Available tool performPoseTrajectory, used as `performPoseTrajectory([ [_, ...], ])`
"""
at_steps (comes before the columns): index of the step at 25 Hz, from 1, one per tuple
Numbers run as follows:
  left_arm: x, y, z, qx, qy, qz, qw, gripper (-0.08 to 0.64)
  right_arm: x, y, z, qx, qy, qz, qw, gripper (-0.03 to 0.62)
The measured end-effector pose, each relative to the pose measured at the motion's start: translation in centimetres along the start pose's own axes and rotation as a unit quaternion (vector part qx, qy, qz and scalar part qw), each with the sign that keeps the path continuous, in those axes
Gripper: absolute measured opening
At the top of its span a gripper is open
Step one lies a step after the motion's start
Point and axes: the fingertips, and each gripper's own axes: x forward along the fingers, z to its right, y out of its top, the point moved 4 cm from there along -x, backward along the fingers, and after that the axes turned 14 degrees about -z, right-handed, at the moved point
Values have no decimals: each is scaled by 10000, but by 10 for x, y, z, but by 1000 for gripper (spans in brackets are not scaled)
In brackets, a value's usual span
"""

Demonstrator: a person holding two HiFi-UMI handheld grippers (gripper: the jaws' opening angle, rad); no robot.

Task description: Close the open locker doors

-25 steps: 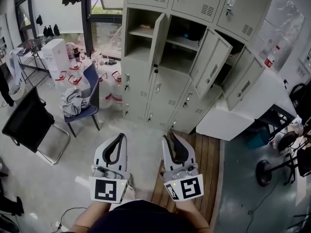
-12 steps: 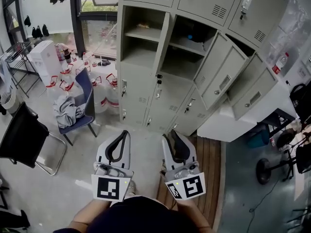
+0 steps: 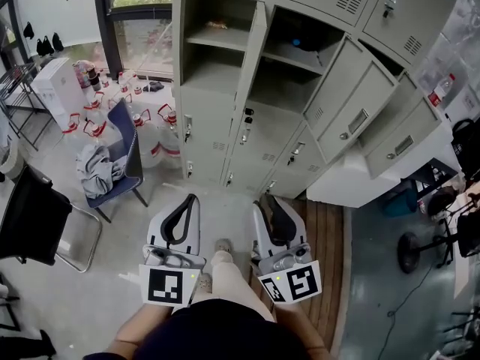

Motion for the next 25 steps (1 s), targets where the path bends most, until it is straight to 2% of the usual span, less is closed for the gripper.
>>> performPoseTrajectory([
  [8,47,3,-16,-23,-34,48,10000,0,49,0,19,-2,99,91,9999,87],
  [17,130,28,-39,16,-222,193,9996,0,130,13,66,-56,181,161,9997,87],
  [25,196,38,-58,-20,-271,91,9996,0,194,12,108,17,355,80,9993,87],
])
